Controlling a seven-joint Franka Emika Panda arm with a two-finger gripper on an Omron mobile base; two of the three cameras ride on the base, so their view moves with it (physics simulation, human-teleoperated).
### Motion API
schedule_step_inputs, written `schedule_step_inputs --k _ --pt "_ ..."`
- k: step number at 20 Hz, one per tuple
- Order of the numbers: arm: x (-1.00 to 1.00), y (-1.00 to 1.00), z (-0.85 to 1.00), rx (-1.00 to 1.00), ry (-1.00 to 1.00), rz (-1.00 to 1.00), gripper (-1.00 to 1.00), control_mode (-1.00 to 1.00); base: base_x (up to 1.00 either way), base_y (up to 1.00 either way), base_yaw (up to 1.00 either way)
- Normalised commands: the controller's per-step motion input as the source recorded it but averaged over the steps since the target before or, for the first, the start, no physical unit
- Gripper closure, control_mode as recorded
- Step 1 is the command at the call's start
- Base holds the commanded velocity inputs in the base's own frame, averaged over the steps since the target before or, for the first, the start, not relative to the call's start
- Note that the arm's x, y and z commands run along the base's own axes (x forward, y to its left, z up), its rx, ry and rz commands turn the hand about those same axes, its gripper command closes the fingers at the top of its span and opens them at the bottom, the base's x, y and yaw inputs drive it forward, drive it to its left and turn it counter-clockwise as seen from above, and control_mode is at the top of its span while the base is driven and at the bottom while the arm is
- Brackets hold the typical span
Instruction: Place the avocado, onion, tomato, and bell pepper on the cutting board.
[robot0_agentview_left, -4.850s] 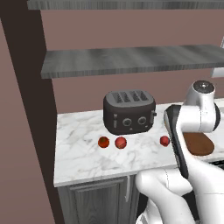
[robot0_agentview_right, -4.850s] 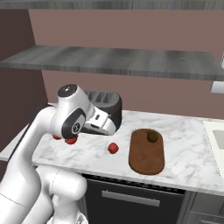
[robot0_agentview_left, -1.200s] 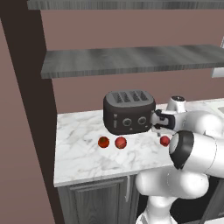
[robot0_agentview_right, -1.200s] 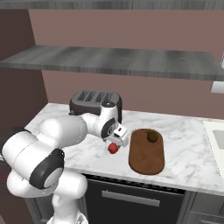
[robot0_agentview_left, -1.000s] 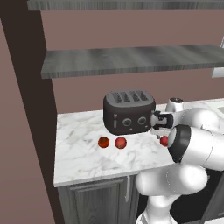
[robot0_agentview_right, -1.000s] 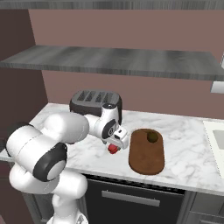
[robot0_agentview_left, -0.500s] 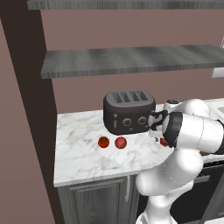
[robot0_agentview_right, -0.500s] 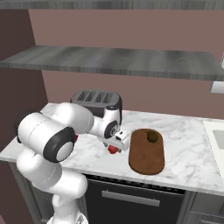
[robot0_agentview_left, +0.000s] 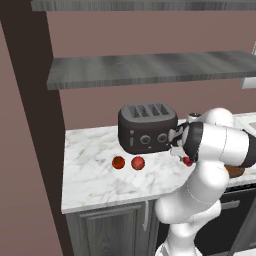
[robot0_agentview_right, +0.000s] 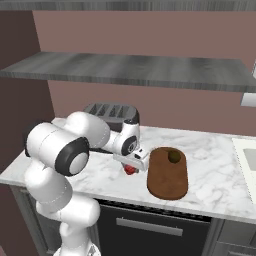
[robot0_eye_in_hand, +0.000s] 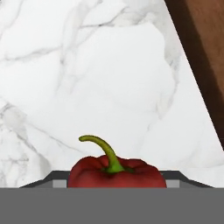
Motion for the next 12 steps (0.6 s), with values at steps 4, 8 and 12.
schedule_step_inputs --k 4,8,12 --pt "-0.44 -0.12 0.21 -0.01 -0.14 -0.01 1.00 -1.00 0.00 0.00 0.00" --pt "-0.48 -0.24 0.34 -0.06 -0.24 -0.04 1.00 -1.00 0.00 0.00 0.00" --pt "-0.25 -0.43 0.19 -0.04 -0.08 -0.05 1.00 -1.00 0.00 0.00 0.00"
